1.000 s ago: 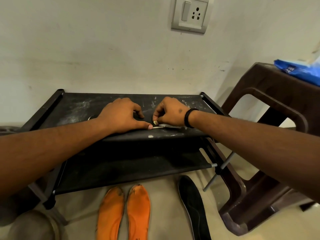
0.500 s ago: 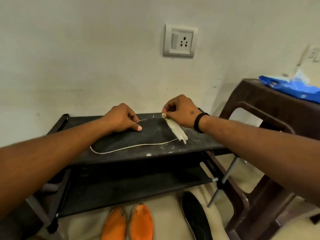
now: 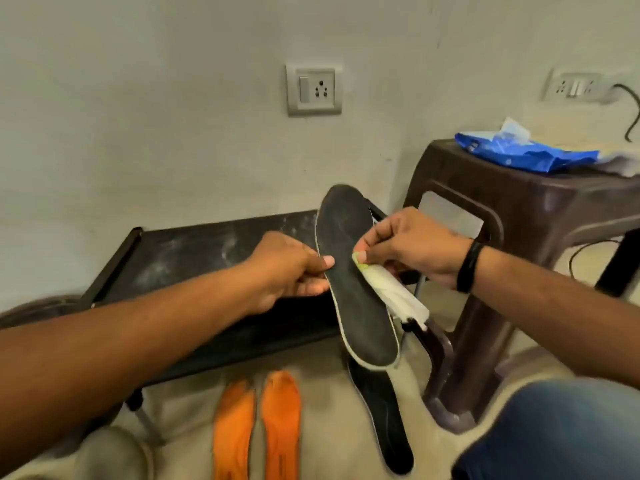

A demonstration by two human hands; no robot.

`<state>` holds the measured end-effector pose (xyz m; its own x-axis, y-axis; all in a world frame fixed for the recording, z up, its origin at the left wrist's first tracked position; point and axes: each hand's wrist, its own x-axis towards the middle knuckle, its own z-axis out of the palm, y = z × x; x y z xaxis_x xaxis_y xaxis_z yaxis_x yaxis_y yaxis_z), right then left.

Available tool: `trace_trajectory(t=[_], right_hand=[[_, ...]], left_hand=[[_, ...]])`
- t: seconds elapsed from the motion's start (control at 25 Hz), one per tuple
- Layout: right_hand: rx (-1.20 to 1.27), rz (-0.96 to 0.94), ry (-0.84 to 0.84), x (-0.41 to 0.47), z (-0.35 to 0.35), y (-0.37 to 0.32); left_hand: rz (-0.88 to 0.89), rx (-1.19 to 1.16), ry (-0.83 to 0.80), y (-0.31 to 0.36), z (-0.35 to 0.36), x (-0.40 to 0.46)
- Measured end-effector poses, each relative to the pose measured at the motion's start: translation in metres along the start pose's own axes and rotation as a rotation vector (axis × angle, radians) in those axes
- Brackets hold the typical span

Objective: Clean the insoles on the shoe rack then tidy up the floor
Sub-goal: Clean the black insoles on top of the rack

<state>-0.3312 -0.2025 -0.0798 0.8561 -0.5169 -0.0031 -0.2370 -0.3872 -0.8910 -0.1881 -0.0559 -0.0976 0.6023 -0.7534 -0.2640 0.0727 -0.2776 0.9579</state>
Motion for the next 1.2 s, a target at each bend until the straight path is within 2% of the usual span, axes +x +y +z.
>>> trace_trajectory(t=[0.2,0.36,0.48,0.76,1.04,1.2], right_hand=[[0.156,0.355,-0.279,-0.05,0.038,0.126],[0.247,0.493,-0.354,-0.053,0.072,0.19],[0.282,0.517,-0.346,-0.039,0.106,0.234],[0.238,0.45,-0.13,-0.009,0.166,0.303],[0.226,0.522,-0.05,-0.005,0.17,0.311],[0.274,0.54,0.026,-0.01,0.16,0.304]], left_hand=[[-0.348,-0.05,-0.101,-0.116,0.05,-0.019],[-0.593,0.055,-0.15,-0.193,0.056,-0.011],[-0.662,0.096,-0.083,-0.237,0.05,0.014],[-0.607,0.122,0.166,-0.305,0.046,0.075],[-0.523,0.167,0.238,-0.34,0.047,0.098],[-0.302,0.438,0.292,-0.341,0.052,0.088]])
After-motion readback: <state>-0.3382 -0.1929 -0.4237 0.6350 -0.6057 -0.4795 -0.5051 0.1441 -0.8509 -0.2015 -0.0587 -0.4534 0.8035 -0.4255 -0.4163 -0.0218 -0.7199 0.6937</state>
